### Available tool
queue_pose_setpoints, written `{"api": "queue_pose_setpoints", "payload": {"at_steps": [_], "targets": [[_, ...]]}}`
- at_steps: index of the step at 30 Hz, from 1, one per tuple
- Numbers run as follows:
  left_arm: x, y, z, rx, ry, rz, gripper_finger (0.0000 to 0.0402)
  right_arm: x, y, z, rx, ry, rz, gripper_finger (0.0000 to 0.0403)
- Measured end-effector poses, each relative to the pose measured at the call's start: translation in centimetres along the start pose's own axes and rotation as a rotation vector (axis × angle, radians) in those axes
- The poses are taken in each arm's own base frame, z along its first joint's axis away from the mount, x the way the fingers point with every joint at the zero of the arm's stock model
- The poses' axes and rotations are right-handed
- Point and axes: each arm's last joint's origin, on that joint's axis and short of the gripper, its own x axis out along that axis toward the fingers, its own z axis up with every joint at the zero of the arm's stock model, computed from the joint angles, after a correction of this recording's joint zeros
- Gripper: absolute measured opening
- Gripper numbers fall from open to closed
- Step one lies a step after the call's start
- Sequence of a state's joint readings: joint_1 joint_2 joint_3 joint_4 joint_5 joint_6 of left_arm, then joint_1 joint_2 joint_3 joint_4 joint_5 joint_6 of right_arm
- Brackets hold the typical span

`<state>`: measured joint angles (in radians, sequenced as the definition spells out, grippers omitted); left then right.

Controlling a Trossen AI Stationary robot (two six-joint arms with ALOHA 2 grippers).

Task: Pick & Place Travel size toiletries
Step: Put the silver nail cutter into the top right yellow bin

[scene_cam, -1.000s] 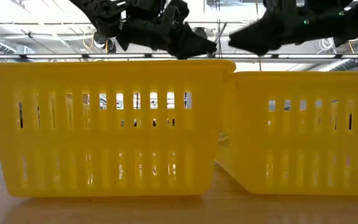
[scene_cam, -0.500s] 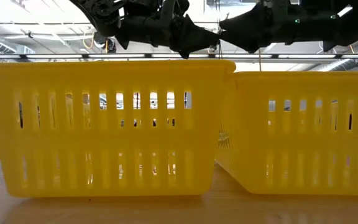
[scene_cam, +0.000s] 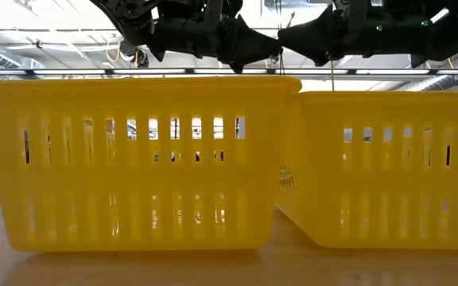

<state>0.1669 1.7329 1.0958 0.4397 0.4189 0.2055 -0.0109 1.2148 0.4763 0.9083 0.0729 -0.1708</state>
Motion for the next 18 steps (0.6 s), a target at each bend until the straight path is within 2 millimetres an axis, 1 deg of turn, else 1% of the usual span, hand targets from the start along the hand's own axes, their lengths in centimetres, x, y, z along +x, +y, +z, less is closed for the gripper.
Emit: {"api": "queue_pose_setpoints", "payload": {"at_steps": [3,5,9,14,15,18], "targets": [[0.0,0.0,0.0,0.0,0.001,0.005,0.0031,0.0,0.0,0.0,-0.003,0.0,0.0,0.0067],[0.0,0.0,0.0,-0.002,0.001,0.009,0.003,0.0,0.0,0.0,-0.002,-0.001,0.009,0.005],[0.0,-0.1,0.0,-0.014,0.001,0.001,0.0037,0.0,0.1,0.0,-0.002,-0.008,0.052,0.005],[0.3,-0.8,0.2,-0.018,-0.001,-0.018,0.0067,0.0,0.2,0.0,-0.004,-0.011,0.081,0.0049],[0.4,-1.0,0.2,-0.03,0.0,-0.023,0.0073,0.0,0.3,0.0,-0.006,-0.009,0.087,0.0038],[0.7,-1.5,0.3,-0.108,0.017,0.054,0.0091,0.0,0.2,-0.1,-0.001,0.003,0.082,0.0035]]}}
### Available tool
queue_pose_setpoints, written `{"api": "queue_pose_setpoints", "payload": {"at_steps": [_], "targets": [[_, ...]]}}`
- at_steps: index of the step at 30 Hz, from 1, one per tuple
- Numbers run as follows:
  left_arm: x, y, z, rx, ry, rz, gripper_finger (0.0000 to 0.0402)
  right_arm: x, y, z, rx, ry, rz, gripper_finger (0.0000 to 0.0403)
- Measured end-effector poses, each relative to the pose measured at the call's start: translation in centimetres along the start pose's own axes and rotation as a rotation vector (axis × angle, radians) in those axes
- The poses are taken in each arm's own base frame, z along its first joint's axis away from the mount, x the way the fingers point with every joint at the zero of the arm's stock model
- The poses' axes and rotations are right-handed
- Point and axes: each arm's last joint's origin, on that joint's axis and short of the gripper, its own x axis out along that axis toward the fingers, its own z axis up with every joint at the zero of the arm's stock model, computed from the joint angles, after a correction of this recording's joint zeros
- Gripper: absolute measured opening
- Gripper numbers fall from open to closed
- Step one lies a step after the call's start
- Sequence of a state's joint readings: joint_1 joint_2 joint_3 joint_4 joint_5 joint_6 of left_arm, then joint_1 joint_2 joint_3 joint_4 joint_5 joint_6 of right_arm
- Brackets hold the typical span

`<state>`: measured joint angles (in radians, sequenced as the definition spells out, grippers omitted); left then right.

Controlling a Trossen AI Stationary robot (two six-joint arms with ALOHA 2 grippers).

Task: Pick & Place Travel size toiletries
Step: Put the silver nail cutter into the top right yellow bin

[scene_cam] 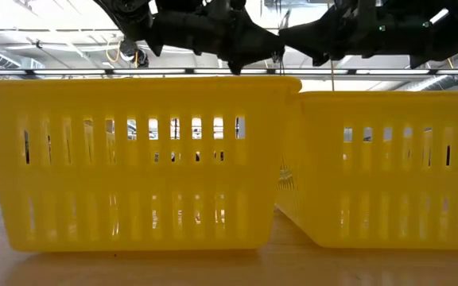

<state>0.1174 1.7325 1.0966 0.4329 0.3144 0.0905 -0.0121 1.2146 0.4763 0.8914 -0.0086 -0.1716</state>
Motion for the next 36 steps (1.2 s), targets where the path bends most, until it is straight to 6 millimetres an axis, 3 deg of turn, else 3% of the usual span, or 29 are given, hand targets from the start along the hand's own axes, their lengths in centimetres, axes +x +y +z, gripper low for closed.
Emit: {"api": "queue_pose_setpoints", "payload": {"at_steps": [9,17,22,28,36], "targets": [[0.7,-1.2,0.4,-0.009,0.171,0.238,0.0203,0.0,-0.1,-0.1,0.026,0.019,-0.04,0.0035],[0.4,-2.5,2.5,0.184,0.176,0.319,0.0276,-0.7,-1.5,-1.5,-0.026,0.237,-0.331,0.0035],[-0.5,-2.5,2.8,0.207,0.251,0.523,0.0288,-2.5,-2.8,-1.9,-0.017,0.405,-0.52,0.0035],[-2.0,-1.0,1.6,0.144,0.421,0.793,0.0285,-6.3,-4.8,-2.3,0.124,0.593,-0.746,0.0035],[-3.7,1.8,-0.1,-0.086,0.517,0.898,0.0262,-12.0,-6.1,-3.6,0.376,0.853,-1.022,0.0035]]}}
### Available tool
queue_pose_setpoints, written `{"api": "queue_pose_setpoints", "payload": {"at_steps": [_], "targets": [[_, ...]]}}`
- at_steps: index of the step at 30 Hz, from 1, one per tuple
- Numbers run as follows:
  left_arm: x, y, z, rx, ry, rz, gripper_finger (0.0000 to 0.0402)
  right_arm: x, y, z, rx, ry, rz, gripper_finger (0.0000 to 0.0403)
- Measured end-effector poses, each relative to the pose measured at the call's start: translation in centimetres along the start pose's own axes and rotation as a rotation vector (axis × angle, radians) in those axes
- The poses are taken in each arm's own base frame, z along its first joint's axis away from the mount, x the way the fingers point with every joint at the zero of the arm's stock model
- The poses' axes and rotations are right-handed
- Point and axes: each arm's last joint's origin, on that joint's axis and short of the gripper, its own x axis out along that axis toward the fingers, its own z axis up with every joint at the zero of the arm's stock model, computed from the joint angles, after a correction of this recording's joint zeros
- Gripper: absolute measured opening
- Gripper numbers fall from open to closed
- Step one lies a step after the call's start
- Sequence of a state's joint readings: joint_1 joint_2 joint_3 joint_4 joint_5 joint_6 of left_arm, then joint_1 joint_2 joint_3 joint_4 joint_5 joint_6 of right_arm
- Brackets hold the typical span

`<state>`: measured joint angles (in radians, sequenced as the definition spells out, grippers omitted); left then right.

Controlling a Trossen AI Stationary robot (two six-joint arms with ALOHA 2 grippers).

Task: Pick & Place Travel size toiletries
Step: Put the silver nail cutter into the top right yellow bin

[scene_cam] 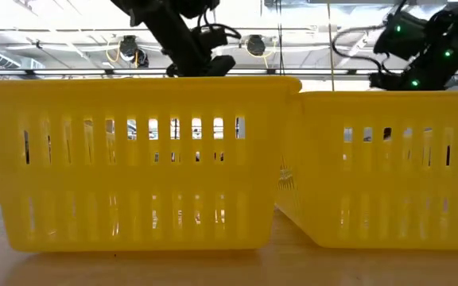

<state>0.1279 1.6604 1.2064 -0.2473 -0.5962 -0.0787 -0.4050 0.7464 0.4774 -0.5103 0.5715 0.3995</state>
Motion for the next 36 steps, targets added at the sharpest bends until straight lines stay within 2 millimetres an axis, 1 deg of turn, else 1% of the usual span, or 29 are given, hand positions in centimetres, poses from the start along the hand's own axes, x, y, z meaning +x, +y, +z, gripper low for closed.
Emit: {"api": "queue_pose_setpoints", "payload": {"at_steps": [3,6,13,21,23,25,28,33,36], "targets": [[0.5,0.7,-0.1,-0.042,0.023,-0.033,0.0253,0.3,-0.9,-0.5,0.038,0.075,-0.041,0.0035],[0.8,1.1,-0.1,-0.061,0.028,-0.065,0.0247,0.7,-1.3,-0.5,0.068,0.086,-0.054,0.0045],[1.0,1.3,-0.1,-0.085,0.035,-0.064,0.0244,1.5,-1.8,-1.2,0.099,0.09,-0.088,0.0103],[1.0,1.3,-0.4,-0.068,0.06,-0.063,0.0243,1.6,-1.9,-0.8,0.117,0.06,-0.084,0.0171],[0.9,1.2,-0.9,-0.036,0.113,-0.065,0.0244,1.6,-1.6,-0.5,0.113,0.043,-0.026,0.0183],[0.7,1.2,-1.7,-0.001,0.19,-0.08,0.0243,1.5,-1.3,-0.1,0.102,0.015,0.066,0.0191],[0.6,1.2,-3.0,-0.016,0.302,-0.136,0.0243,1.2,-0.9,0.7,0.091,-0.042,0.205,0.0199],[1.0,0.9,-5.9,-0.017,0.413,-0.17,0.0243,0.5,-0.5,1.7,0.083,-0.134,0.38,0.0199],[1.1,0.6,-8.1,0.025,0.478,-0.205,0.0243,0.3,-0.4,1.9,0.083,-0.155,0.437,0.0195]]}}
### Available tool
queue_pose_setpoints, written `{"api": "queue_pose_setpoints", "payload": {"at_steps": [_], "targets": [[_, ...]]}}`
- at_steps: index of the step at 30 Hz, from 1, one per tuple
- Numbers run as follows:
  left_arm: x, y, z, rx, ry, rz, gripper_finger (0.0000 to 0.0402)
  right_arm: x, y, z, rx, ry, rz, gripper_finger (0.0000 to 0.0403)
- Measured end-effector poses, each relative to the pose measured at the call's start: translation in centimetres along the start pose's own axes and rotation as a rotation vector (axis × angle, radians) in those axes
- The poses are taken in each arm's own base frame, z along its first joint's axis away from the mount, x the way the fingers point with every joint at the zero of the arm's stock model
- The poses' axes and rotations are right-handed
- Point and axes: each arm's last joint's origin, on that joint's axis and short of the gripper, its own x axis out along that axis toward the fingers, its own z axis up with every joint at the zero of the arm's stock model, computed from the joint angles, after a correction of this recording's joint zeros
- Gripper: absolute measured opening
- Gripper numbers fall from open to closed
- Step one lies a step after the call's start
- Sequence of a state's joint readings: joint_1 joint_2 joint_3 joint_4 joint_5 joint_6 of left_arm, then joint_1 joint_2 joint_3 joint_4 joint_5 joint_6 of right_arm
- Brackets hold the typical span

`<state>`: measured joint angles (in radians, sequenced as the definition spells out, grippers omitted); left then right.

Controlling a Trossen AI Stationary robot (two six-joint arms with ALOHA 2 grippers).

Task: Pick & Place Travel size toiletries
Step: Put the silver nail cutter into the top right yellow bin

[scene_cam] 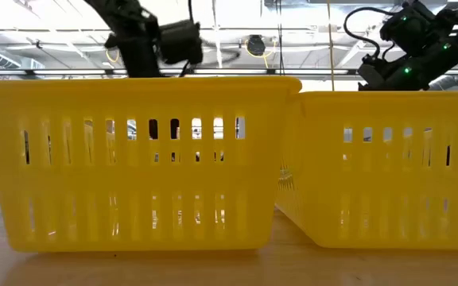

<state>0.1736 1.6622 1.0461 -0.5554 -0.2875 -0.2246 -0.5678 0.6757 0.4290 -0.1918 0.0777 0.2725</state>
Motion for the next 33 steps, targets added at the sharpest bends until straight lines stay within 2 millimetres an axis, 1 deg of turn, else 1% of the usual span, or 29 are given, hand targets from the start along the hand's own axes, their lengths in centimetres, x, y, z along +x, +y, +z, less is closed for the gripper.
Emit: {"api": "queue_pose_setpoints", "payload": {"at_steps": [2,7,11,14,19,28,30,33], "targets": [[0.7,-0.2,-1.3,0.022,0.047,-0.018,0.0243,0.0,0.0,0.0,0.001,0.002,0.006,0.0193],[1.9,-0.2,-3.6,0.016,0.115,-0.021,0.0243,0.0,0.0,-0.1,0.001,0.006,0.003,0.0192],[2.8,-0.5,-4.5,0.019,0.104,-0.107,0.0243,0.0,0.0,-0.1,0.002,0.006,0.003,0.019],[3.3,-0.6,-5.1,0.077,0.069,-0.134,0.0243,0.0,0.0,-0.1,0.002,0.006,0.003,0.0188],[4.1,-0.2,-5.6,0.077,0.005,-0.135,0.0243,0.0,0.0,-0.1,0.021,0.006,0.003,0.0187],[4.2,-0.2,-5.7,0.111,0.013,-0.195,0.024,0.0,0.0,-0.1,0.021,0.006,0.003,0.0187],[4.2,-0.2,-5.7,0.117,0.014,-0.2,0.0228,0.0,0.0,-0.1,0.021,0.007,0.003,0.0187],[4.2,-0.3,-5.7,0.128,0.014,-0.209,0.0191,0.0,0.0,-0.1,0.02,0.007,0.003,0.0187]]}}
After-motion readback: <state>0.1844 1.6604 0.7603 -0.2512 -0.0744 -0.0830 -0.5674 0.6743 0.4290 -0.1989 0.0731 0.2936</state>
